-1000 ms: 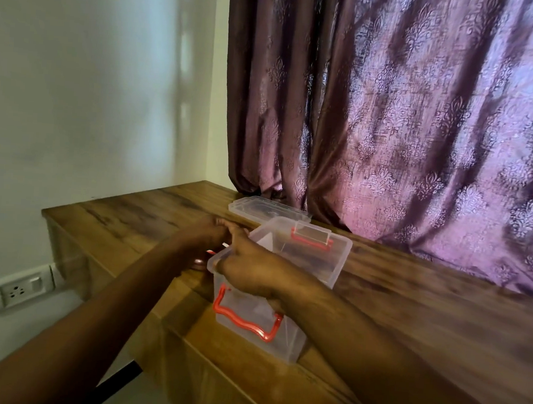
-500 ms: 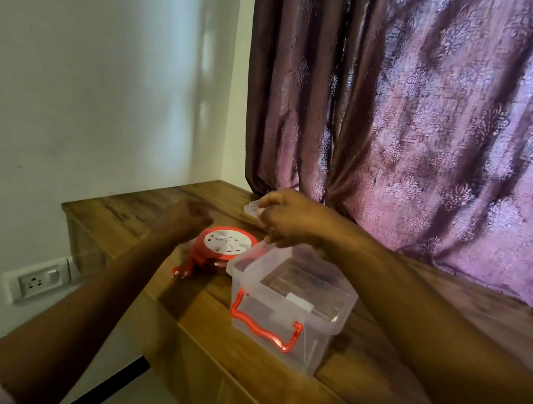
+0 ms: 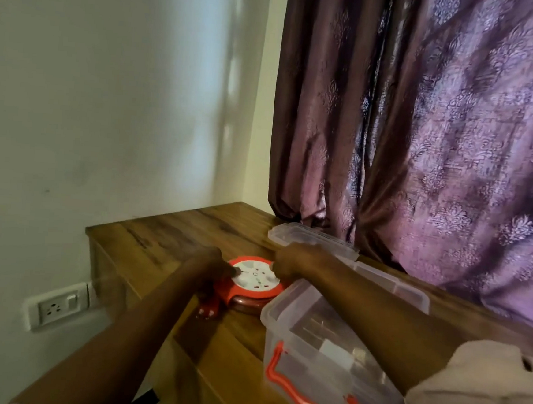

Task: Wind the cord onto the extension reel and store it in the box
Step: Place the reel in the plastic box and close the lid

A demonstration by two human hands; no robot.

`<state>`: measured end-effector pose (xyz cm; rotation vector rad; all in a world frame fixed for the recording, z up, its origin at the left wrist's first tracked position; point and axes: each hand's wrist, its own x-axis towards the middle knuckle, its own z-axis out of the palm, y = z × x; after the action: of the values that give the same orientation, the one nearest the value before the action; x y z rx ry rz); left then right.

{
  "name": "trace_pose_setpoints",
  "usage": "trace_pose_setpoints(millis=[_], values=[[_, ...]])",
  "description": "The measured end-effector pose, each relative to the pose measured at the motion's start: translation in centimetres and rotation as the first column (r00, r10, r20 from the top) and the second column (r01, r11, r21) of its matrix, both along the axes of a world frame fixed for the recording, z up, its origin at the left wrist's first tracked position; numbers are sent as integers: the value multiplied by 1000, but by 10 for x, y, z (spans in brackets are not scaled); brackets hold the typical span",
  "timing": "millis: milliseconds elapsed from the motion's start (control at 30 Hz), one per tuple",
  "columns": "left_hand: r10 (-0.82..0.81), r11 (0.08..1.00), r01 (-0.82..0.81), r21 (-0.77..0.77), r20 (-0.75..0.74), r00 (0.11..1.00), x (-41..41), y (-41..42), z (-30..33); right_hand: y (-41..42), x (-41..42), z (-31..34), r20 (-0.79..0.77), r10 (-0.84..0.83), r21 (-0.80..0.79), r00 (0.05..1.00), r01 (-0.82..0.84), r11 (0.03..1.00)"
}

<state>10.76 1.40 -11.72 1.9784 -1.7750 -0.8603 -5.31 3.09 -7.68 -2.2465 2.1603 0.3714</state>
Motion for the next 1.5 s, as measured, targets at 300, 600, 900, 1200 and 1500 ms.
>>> trace_pose_setpoints(millis=[300, 600, 900, 1200, 1500], values=[[50, 995, -1, 99, -488, 871, 10, -22, -5, -36, -1, -6, 185, -193, 227, 964, 149, 962], [-73, 966, -120, -228, -690, 720, -5, 2, 61, -30, -22, 44, 598, -32, -101, 801, 115, 988], [-199, 951, -16, -310, -651, 732, -39, 46, 106, 11, -91, 104, 753, -93, 25, 652, 112, 993], [-357, 925, 253, -283, -416, 837, -77, 75, 92, 37, -126, 100, 620, -79, 234, 781, -87, 968], [-457, 841, 459, -286, 78, 886, -110, 91, 80, 46, -148, 86, 636, 102, 276, 765, -349, 896]])
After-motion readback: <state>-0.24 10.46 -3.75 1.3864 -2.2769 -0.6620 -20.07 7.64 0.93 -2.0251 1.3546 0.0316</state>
